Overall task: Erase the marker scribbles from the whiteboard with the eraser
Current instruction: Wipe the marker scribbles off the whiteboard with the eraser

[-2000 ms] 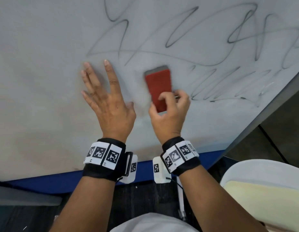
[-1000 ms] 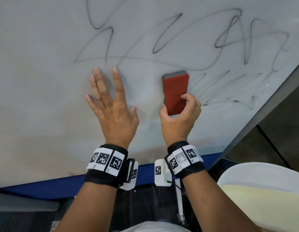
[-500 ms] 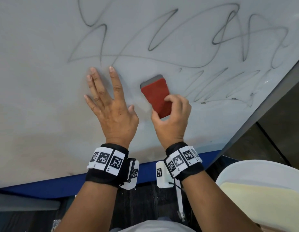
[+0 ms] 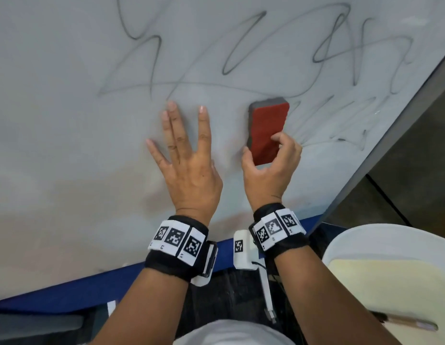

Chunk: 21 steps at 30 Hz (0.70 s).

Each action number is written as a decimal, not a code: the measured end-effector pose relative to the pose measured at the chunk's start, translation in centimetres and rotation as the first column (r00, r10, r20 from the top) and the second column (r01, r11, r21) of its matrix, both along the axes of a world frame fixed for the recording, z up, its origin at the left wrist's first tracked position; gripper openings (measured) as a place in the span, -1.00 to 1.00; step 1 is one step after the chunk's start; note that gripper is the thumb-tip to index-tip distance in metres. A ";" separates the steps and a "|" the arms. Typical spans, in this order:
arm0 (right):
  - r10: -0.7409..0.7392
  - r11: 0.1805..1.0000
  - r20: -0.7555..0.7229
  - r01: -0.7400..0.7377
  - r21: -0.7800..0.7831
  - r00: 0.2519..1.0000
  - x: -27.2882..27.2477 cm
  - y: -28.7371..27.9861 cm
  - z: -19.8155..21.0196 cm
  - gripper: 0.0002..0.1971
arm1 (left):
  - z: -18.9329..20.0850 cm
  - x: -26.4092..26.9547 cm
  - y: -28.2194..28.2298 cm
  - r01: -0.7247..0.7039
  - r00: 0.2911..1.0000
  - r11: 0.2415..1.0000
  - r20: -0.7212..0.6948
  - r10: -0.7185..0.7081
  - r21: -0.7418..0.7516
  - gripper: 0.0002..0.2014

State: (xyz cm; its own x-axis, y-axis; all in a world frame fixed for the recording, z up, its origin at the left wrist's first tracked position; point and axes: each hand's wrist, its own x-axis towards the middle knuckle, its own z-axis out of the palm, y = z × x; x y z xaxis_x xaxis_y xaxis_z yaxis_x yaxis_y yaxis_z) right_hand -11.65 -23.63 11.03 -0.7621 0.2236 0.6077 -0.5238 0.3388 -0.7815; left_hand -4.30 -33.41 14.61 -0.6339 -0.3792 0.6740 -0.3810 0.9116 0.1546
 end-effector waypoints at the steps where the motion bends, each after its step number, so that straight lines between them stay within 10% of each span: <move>1: 0.003 1.000 0.005 -0.003 0.003 1.000 0.2 -0.2 0.0 -0.50 | -0.1 -0.2 0.2 0.005 1.000 1.000 0.003 -0.005 -0.011 0.04; 6: 0.036 0.987 -0.081 -0.023 0.158 0.996 -0.6 1.4 -0.4 -0.53 | -0.4 -0.9 0.5 -0.002 1.000 1.000 0.028 0.003 -0.022 0.04; 10: -0.085 0.990 0.069 0.092 -0.107 0.994 -1.8 2.1 -0.3 -0.50 | -0.5 -1.1 0.6 -0.020 0.998 0.999 0.058 0.022 -0.034 0.07; 16: 0.082 0.973 -0.121 -0.053 0.225 0.989 -0.7 2.0 -1.4 -0.61 | -0.4 -1.6 1.5 -0.035 0.999 0.999 0.029 0.034 0.016 0.09; 21: -0.072 0.996 -0.002 0.071 -0.058 0.997 -2.5 3.1 -1.1 -0.48 | -0.5 -1.6 1.6 -0.036 0.999 0.999 0.020 0.036 0.014 0.11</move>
State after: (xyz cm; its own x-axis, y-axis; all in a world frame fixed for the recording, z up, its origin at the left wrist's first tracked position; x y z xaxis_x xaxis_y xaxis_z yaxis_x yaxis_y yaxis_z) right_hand -14.16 -20.49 9.93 -0.7403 0.3121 0.5955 -0.5033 0.3299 -0.7986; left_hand -5.93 -31.81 14.12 -0.6331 -0.4113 0.6558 -0.4165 0.8951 0.1593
